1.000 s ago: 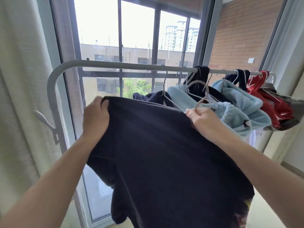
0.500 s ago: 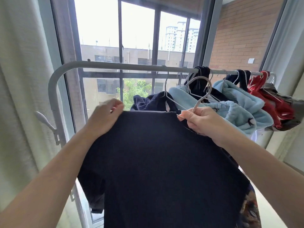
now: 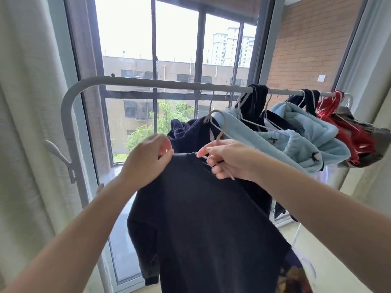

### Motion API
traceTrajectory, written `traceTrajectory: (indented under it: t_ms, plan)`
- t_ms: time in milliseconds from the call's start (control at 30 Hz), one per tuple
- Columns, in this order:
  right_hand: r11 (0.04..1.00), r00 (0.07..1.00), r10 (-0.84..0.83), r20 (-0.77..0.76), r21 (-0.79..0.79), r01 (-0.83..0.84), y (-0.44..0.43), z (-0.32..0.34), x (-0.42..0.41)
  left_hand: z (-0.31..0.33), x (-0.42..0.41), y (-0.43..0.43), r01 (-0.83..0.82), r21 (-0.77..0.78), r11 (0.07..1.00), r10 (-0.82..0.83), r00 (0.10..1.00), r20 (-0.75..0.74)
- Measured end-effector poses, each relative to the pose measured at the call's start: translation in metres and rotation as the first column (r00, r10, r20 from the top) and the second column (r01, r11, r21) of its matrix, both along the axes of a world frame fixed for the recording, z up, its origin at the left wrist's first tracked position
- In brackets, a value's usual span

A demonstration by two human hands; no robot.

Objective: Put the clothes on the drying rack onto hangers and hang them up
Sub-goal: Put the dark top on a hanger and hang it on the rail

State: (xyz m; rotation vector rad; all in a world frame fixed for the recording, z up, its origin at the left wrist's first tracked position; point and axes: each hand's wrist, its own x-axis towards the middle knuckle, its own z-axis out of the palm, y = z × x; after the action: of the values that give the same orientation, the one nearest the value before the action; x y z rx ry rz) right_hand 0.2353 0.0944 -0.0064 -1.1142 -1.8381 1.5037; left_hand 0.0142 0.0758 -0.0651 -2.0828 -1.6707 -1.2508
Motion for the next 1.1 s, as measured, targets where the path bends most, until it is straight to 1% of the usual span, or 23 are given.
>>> traceTrajectory:
  t_ms: [33,67,100,133,167,200,233,367,433,500,600,667,733,767,833,867,933,1000,1033,1100]
  plan:
    - [0.999,0.998,-0.007,0.055,0.034,0.005,0.003,-0.005,-0.009,-0.001,0.005,-0.008,0.009,-0.104,0.995,-0.005,0.999,0.044]
    - [0.996,0.993,-0.023,0.116,0.093,0.012,0.006,-0.01,-0.017,-0.004,0.008,-0.016,0.042,-0.273,0.961,-0.018,0.996,0.091]
    - [0.987,0.985,-0.041,0.17,0.161,0.013,0.01,-0.016,-0.025,-0.008,0.013,-0.025,0.083,-0.464,0.882,-0.036,0.993,0.11]
    - [0.974,0.975,-0.057,0.214,0.226,0.007,0.013,-0.022,-0.033,-0.013,0.017,-0.034,0.104,-0.616,0.781,-0.056,0.994,0.098]
    - [0.961,0.966,-0.068,0.249,0.278,-0.004,0.015,-0.027,-0.04,-0.018,0.021,-0.041,0.103,-0.719,0.688,-0.061,0.995,0.084]
    - [0.95,0.958,-0.072,0.278,0.313,-0.019,0.016,-0.031,-0.049,-0.023,0.023,-0.047,0.1,-0.772,0.627,-0.05,0.995,0.089]
    - [0.943,0.951,-0.072,0.299,0.332,-0.033,0.017,-0.035,-0.056,-0.027,0.026,-0.051,0.1,-0.794,0.599,-0.032,0.994,0.101]
    - [0.948,0.942,-0.05,0.33,0.311,-0.059,0.019,-0.04,-0.091,-0.035,0.026,-0.056,0.009,-0.84,0.542,0.119,0.989,0.088]
    - [0.931,0.939,-0.068,0.338,0.359,-0.062,0.021,-0.041,-0.108,-0.036,0.026,-0.061,-0.049,-0.855,0.516,0.195,0.979,0.061]
    - [0.904,0.931,-0.081,0.356,0.42,-0.082,0.019,-0.042,-0.121,-0.037,0.023,-0.067,-0.084,-0.851,0.519,0.244,0.968,0.053]
    - [0.873,0.93,-0.054,0.362,0.47,-0.132,0.012,-0.046,-0.136,-0.036,0.017,-0.081,-0.054,-0.829,0.557,0.285,0.95,0.129]
    - [0.803,0.919,-0.071,0.387,0.569,-0.178,0.007,-0.047,-0.139,-0.033,0.007,-0.093,-0.088,-0.81,0.58,0.32,0.939,0.127]
    - [0.728,0.901,-0.109,0.42,0.651,-0.215,0.005,-0.047,-0.137,-0.029,-0.005,-0.108,-0.176,-0.797,0.578,0.342,0.939,0.041]
    - [0.706,0.893,-0.118,0.435,0.669,-0.233,0.004,-0.047,-0.136,-0.026,-0.013,-0.113,-0.235,-0.784,0.575,0.345,0.938,-0.028]
    - [0.689,0.894,-0.069,0.442,0.669,-0.278,0.004,-0.044,-0.133,-0.021,-0.027,-0.125,-0.335,-0.742,0.58,0.349,0.926,-0.145]
    - [0.684,0.902,-0.035,0.431,0.668,-0.293,0.003,-0.042,-0.132,-0.018,-0.033,-0.13,-0.357,-0.726,0.588,0.355,0.92,-0.166]
    - [0.671,0.91,0.022,0.414,0.668,-0.32,0.001,-0.037,-0.13,-0.008,-0.044,-0.138,-0.365,-0.694,0.62,0.361,0.919,-0.16]
    - [0.67,0.916,0.072,0.394,0.661,-0.337,0.001,-0.033,-0.129,0.004,-0.057,-0.144,-0.376,-0.635,0.675,0.369,0.917,-0.152]
    - [0.684,0.93,0.116,0.35,0.651,-0.33,0.001,-0.032,-0.128,0.01,-0.064,-0.148,-0.391,-0.589,0.707,0.371,0.915,-0.161]
    - [0.76,0.964,0.214,0.159,0.592,-0.266,-0.001,-0.029,-0.126,0.021,-0.078,-0.153,-0.42,-0.473,0.775,0.368,0.907,-0.203]
